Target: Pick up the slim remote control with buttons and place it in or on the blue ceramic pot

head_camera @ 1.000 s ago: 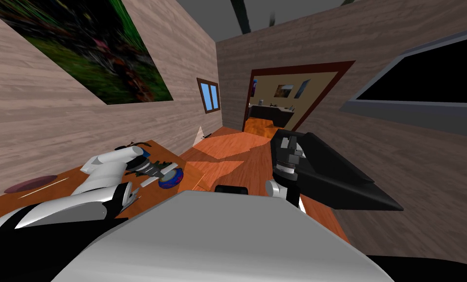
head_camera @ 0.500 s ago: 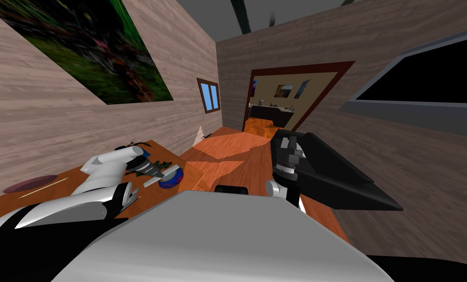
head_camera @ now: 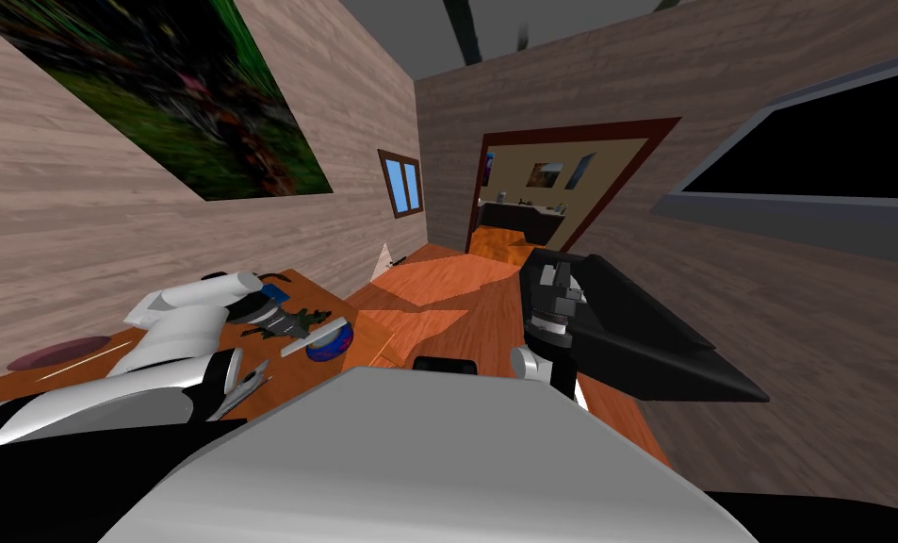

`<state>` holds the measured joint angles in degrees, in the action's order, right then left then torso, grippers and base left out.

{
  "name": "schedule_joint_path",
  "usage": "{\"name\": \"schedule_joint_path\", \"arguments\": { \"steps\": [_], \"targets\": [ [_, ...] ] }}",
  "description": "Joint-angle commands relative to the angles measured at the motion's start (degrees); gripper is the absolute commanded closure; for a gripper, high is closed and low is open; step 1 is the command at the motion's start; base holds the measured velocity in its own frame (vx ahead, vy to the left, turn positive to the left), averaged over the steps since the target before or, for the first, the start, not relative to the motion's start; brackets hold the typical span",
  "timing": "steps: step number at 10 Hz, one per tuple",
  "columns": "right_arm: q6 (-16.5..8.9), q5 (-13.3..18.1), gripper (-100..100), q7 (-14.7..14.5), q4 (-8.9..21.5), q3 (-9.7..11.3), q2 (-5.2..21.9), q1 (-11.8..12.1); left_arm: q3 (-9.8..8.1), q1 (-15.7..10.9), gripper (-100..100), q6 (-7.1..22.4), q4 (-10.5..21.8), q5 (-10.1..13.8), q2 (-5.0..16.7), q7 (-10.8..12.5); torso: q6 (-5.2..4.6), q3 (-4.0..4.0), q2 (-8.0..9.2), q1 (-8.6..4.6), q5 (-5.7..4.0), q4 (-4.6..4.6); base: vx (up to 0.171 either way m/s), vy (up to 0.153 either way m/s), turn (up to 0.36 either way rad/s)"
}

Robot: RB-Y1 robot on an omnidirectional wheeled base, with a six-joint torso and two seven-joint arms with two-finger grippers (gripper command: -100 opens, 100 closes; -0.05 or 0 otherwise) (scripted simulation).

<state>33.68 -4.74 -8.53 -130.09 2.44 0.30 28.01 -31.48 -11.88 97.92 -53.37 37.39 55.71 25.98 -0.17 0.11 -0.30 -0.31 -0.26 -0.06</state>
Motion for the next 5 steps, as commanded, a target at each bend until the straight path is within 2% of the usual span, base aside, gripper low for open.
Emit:
{"name": "schedule_joint_path", "arguments": {
  "steps": [1, 2, 3, 5],
  "targets": [
    [0.00, 0.00, 0, 0.00, 0.00, 0.00, 0.00, 0.00, -0.57, -0.06, -100, 2.23, -1.21, 0.67, 1.20, 0.38, 0.00, 0.00, 0.00, 0.00, 0.00, 0.00, -0.016, -0.003, -0.004],
    [0.00, 0.00, 0, 0.00, 0.00, 0.00, 0.00, 0.00, -0.29, -0.17, -100, 1.37, -0.86, 0.39, 0.76, 0.31, -0.01, 0.00, 0.00, -0.01, -0.01, 0.00, -0.007, 0.000, -0.001],
    [0.00, 0.00, 0, 0.00, 0.00, 0.00, 0.00, 0.00, -0.33, -0.20, 0, 1.73, -0.98, 0.43, 0.86, 0.41, 0.00, 0.02, -0.03, 0.00, 0.01, 0.01, 0.000, 0.000, 0.000],
    [0.00, 0.00, 0, 0.00, 0.00, 0.00, 0.00, 0.00, -0.32, -0.20, 0, 1.70, -0.97, 0.43, 0.85, 0.40, 0.00, 0.04, -0.06, 0.01, 0.01, 0.02, 0.000, 0.000, 0.000]
  ]
}}
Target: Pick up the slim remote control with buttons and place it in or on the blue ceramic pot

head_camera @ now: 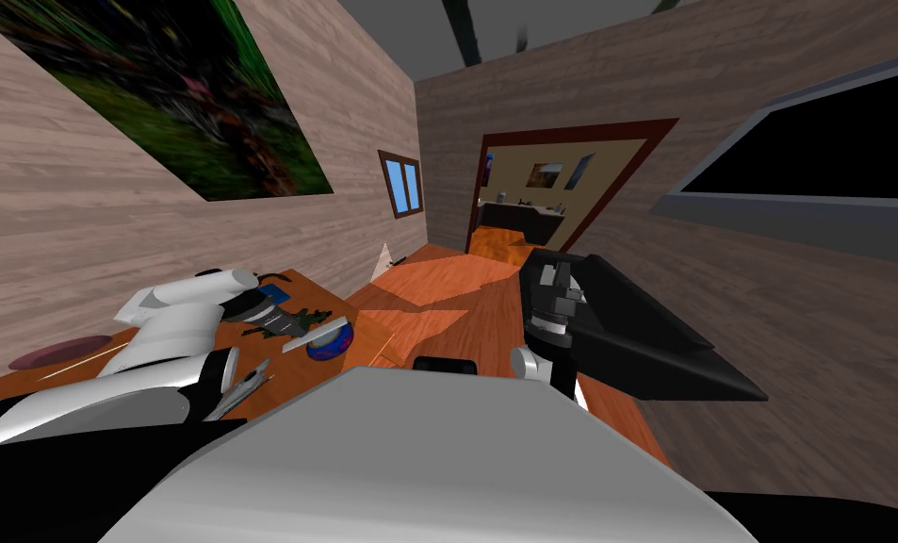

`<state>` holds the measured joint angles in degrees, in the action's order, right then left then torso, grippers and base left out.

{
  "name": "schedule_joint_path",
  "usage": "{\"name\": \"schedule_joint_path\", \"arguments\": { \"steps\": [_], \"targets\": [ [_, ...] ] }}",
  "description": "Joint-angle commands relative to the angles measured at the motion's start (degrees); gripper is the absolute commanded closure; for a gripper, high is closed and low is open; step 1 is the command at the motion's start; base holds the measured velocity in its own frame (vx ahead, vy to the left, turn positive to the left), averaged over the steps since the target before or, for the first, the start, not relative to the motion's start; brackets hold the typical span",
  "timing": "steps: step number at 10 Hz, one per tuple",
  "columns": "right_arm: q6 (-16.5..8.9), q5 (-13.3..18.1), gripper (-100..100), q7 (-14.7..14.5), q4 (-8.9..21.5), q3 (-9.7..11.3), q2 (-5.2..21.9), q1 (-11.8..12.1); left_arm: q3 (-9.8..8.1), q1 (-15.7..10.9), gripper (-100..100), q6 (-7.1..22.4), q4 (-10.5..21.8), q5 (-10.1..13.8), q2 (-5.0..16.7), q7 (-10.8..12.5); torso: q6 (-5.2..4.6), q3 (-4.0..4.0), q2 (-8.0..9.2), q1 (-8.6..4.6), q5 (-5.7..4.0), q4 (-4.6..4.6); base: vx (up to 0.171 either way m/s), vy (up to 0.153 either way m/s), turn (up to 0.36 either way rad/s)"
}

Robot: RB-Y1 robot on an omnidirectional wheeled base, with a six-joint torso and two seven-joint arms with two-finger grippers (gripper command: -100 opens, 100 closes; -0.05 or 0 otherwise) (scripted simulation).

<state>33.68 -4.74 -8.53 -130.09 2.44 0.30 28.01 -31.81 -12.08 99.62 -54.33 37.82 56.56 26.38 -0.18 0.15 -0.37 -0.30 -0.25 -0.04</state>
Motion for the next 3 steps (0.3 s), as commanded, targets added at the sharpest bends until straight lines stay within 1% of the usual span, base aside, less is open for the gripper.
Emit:
{"name": "schedule_joint_path", "arguments": {
  "steps": [1, 3],
  "targets": [
    [0.00, 0.00, 0, 0.00, 0.00, 0.00, 0.00, 0.00, 0.00, 0.00, 0, 0.00, 0.00, 0.00, 0.00, 0.00, 0.00, 0.00, 0.00, 0.00, 0.00, 0.00, 0.000, 0.000, 0.000],
    [0.00, 0.00, 0, 0.00, 0.00, 0.00, 0.00, 0.00, 0.00, 0.00, 0, 0.00, 0.00, 0.00, 0.00, 0.00, 0.00, 0.00, 0.00, 0.00, 0.00, 0.00, 0.000, 0.000, 0.000]
  ]
}}
